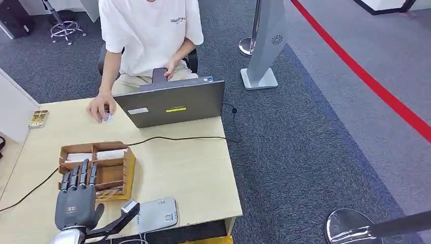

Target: Pass the card to the sensor for recognition and then transmit it.

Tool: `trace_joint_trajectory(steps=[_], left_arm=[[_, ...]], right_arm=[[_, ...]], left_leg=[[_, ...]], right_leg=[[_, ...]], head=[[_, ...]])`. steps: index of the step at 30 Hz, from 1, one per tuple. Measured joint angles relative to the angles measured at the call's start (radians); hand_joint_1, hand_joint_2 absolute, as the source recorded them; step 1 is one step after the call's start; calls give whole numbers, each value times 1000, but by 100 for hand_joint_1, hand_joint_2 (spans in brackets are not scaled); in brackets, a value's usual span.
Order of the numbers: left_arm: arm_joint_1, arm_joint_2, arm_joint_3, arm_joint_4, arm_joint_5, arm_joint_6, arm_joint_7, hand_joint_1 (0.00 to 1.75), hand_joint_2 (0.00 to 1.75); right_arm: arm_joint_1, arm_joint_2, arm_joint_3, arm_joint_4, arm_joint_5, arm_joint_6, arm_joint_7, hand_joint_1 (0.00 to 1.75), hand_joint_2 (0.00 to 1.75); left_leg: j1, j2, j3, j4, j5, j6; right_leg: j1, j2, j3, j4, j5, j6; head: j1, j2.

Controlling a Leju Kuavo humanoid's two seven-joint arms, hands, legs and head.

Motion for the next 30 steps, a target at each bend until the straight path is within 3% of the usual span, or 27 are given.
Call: trace_joint_trajectory(steps=[20, 21, 30], left_arm=[[-5, -9, 0, 8, 0, -8, -3, 5, 175], [-5, -9, 0, 8, 0, -8, -3, 175, 175], [-4, -24, 16, 10, 0, -32, -36, 175, 175]], right_arm=[[0, 0, 0, 0, 13, 1, -6, 0, 175], [0, 0, 0, 0, 13, 1, -6, 0, 175], [0, 0, -1, 0, 18, 3, -11, 0, 175]], left_leg=[[0, 0, 0, 0, 0, 0], [0, 0, 0, 0, 0, 0], [0, 0, 0, 0, 0, 0]], right_leg=[[0, 0, 0, 0, 0, 0], [0, 0, 0, 0, 0, 0], [0, 0, 0, 0, 0, 0]], head=[[0, 0], [0, 0], [0, 0]])
